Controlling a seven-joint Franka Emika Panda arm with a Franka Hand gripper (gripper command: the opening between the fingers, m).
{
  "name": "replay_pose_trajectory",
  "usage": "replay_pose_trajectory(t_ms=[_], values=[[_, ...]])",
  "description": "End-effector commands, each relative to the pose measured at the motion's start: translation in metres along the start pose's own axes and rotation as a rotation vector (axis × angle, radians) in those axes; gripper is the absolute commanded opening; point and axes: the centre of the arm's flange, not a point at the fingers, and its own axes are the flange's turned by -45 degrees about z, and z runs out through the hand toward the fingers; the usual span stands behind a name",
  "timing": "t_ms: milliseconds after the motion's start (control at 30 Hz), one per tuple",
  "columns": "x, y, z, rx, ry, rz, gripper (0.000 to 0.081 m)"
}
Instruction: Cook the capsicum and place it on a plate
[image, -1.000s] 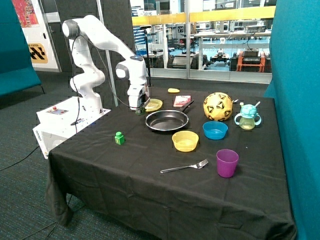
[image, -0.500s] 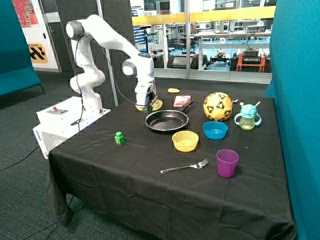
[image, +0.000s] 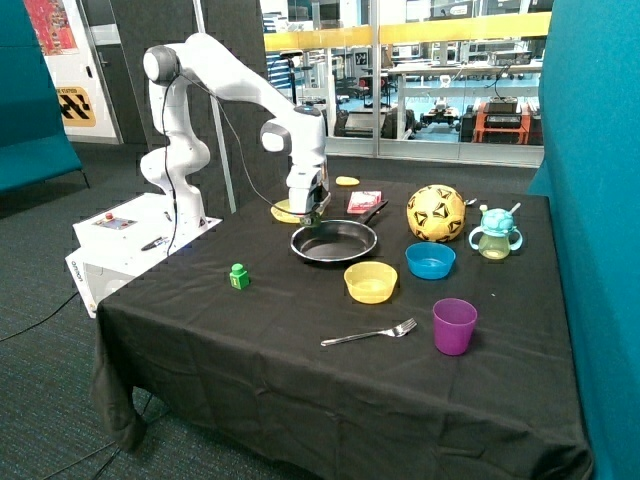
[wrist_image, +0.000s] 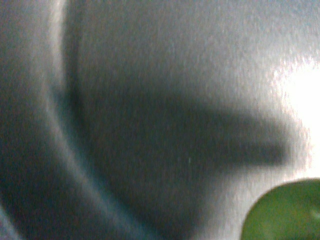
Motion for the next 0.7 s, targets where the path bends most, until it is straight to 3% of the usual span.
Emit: replay_pose_trajectory(t_ms=[0, 333, 667], values=[[0.025, 0.003, 0.011, 0.0001, 0.0002, 0.033, 0.0000], [0.042, 0.009, 0.029, 0.0001, 0.0002, 0.059, 0.0000], [0.044, 0.005, 0.047, 0.0001, 0.0002, 0.070, 0.0000]])
